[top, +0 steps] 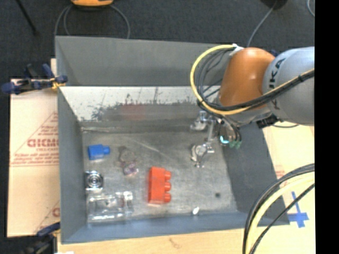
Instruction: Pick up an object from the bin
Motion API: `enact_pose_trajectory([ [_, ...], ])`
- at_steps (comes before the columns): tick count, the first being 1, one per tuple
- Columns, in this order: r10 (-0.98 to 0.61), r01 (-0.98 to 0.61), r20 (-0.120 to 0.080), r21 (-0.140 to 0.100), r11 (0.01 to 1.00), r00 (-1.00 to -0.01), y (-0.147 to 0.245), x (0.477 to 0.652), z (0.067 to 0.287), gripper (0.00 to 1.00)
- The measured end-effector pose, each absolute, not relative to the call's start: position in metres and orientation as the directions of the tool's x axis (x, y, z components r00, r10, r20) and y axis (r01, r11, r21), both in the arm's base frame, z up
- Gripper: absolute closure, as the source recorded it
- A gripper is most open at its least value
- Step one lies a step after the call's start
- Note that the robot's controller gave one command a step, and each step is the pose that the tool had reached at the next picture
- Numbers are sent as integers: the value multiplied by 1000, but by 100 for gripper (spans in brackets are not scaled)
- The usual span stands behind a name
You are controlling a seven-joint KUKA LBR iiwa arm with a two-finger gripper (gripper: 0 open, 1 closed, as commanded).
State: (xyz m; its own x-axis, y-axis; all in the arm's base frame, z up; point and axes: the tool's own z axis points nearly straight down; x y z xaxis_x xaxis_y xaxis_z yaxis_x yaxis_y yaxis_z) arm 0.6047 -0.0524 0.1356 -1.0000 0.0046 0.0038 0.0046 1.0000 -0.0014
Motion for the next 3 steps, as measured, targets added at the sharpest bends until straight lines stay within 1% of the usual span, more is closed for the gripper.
enact_pose_trajectory([
  [1,16,16,-10,0,1000,-1000,-88,611,73,0],
  [2,12,12,-18,-3,1000,-1000,-87,613,77,100],
  [3,-149,-149,-12,-5,989,-989,-86,589,251,100],
])
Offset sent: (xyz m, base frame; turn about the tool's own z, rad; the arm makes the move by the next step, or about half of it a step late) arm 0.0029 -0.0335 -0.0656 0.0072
